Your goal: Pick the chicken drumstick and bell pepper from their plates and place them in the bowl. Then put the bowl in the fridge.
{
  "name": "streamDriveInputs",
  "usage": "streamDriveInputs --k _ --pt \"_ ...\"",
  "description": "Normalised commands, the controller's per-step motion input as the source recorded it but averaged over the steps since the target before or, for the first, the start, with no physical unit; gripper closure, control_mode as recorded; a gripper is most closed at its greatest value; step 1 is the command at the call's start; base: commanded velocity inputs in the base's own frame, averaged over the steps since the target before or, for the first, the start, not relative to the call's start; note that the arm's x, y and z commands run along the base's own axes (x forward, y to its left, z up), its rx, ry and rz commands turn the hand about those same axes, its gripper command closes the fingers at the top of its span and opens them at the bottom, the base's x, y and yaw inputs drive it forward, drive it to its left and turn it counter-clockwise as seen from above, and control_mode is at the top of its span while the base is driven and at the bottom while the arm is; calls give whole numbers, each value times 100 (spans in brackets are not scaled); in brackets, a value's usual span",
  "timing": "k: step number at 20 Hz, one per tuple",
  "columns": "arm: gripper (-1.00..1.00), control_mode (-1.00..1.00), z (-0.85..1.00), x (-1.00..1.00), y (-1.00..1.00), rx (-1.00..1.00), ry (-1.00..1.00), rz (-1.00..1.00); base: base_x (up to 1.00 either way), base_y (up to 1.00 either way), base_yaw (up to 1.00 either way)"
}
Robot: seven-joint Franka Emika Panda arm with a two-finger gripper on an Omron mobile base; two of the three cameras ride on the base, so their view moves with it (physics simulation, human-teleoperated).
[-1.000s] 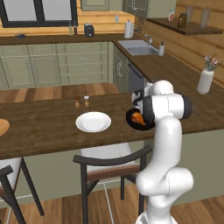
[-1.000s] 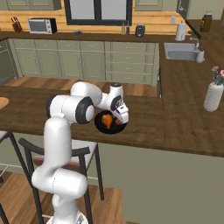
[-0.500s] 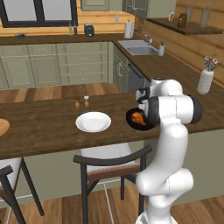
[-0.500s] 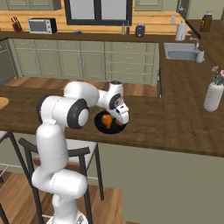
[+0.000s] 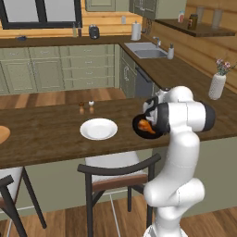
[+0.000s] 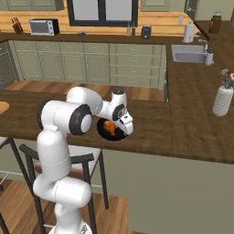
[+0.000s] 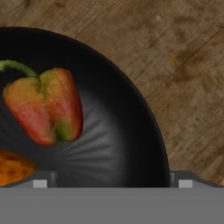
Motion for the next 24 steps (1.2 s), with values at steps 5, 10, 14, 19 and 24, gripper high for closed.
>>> streamDriveInputs --k 5,10,14,19,24 --pt "-100 -100 -14 4 -7 0 0 0 0 0 0" --pt "-100 -100 -1 -22 0 0 0 0 0 0 0" --pt "-100 -100 -12 -18 -2 0 2 0 0 0 0" --pt "-100 -100 -35 9 0 1 6 0 0 0 0" --pt "100 -100 -26 8 0 0 3 0 0 0 0"
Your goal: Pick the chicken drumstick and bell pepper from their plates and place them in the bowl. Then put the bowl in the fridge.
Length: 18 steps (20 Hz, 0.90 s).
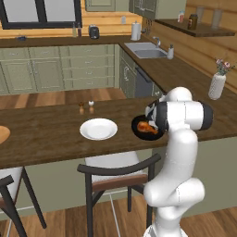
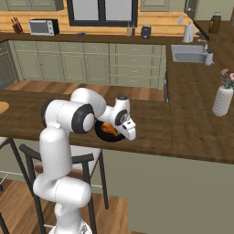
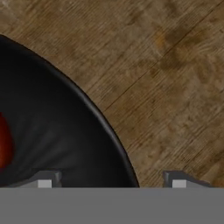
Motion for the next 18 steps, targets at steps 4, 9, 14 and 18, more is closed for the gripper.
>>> streamDriveInputs --k 4,9,14,18 --pt "100 -100 -11 0 3 0 0 0 0 0 0" --pt "100 -100 -3 -12 0 0 0 0 0 0 0" --pt "100 -100 4 -36 0 2 -1 0 0 0 0" --pt "100 -100 87 -92 0 10 -11 2 0 0 0"
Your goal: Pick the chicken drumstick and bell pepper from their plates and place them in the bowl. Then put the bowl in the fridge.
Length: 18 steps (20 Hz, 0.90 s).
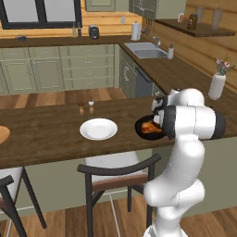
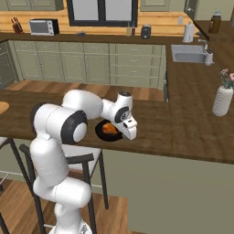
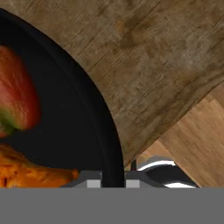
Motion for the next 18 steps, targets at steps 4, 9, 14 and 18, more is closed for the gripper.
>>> streamDriveInputs --k 4,9,14,18 --pt "100 -100 88 -100 0 6 -7 4 0 0 0" --pt "100 -100 75 -100 23 8 -4 5 0 0 0" --pt "100 -100 71 -100 31 16 0 4 0 0 0" --pt "100 -100 41 -91 39 11 0 1 0 0 0"
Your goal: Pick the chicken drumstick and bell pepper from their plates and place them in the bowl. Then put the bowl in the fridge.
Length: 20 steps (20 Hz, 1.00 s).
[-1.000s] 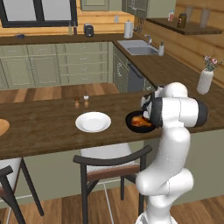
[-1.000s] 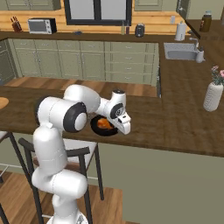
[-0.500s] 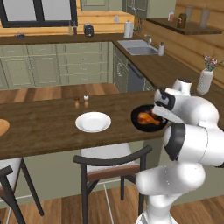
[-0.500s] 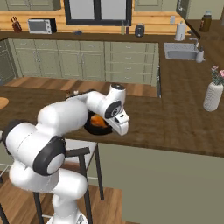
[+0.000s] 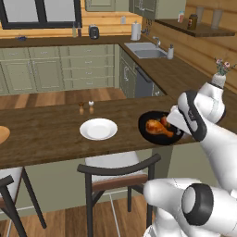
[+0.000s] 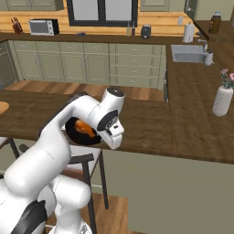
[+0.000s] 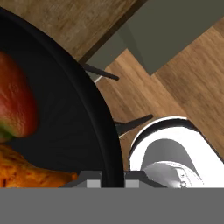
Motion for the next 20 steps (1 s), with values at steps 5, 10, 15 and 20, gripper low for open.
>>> streamDriveInputs --k 5,10,15,20 --pt "100 -100 29 -84 35 2 0 0 0 0 0" --pt "100 -100 3 -63 13 0 0 0 0 0 0" --pt "100 -100 0 -56 0 0 -10 0 0 0 0" --pt "100 -100 0 -74 0 4 -10 0 0 0 0"
